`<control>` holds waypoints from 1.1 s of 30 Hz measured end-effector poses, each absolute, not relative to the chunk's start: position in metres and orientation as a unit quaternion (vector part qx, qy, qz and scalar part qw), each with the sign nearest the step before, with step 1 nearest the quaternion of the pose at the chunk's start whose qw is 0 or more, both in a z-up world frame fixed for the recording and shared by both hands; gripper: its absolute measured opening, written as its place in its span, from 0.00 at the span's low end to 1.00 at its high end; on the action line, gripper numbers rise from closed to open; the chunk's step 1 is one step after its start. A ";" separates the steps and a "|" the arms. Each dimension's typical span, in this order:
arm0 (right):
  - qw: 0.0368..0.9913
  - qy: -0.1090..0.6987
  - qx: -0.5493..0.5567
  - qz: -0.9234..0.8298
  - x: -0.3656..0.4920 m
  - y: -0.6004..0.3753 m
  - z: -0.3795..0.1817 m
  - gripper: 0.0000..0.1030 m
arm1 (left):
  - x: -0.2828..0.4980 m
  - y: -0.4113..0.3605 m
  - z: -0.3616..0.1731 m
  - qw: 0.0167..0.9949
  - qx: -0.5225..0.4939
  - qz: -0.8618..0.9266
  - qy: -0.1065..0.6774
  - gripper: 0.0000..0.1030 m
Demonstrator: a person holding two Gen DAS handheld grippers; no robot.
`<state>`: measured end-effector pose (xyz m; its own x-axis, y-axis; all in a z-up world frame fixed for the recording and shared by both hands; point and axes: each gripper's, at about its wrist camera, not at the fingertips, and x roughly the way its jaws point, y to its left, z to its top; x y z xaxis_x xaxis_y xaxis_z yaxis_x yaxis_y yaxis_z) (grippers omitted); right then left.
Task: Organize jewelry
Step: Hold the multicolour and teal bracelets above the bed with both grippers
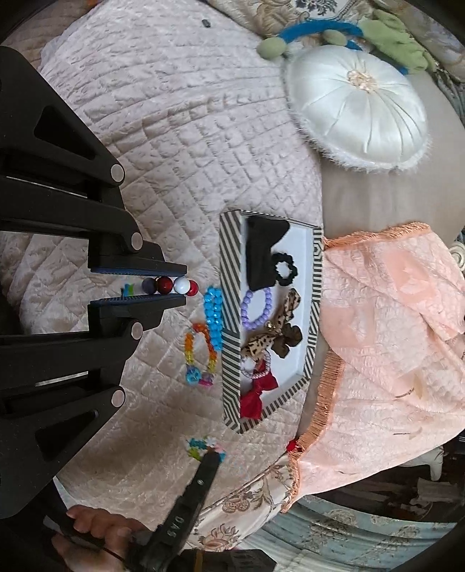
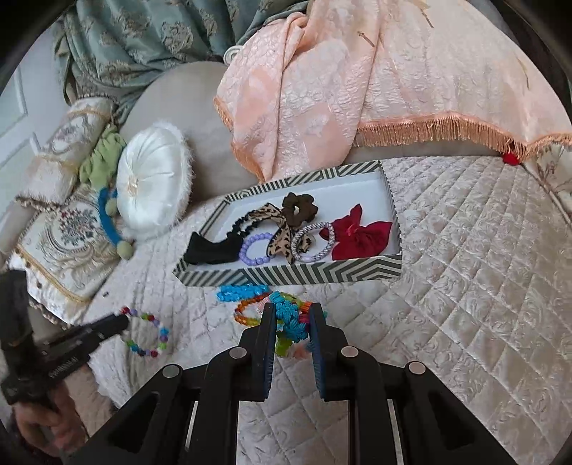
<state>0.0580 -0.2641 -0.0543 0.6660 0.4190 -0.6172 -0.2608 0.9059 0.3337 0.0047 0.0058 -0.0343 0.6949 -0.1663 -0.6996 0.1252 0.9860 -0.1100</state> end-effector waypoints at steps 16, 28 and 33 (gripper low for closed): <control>0.906 0.376 0.104 0.166 0.063 -0.265 -0.060 0.16 | 0.014 0.000 -0.036 0.919 -0.011 -0.069 0.388 0.08; 0.908 0.378 0.078 0.164 0.064 -0.256 -0.063 0.16 | 0.013 -0.002 -0.038 0.926 0.025 -0.018 0.377 0.08; 0.908 0.380 0.067 0.164 0.064 -0.252 -0.065 0.16 | 0.013 -0.001 -0.039 0.926 0.025 -0.015 0.375 0.08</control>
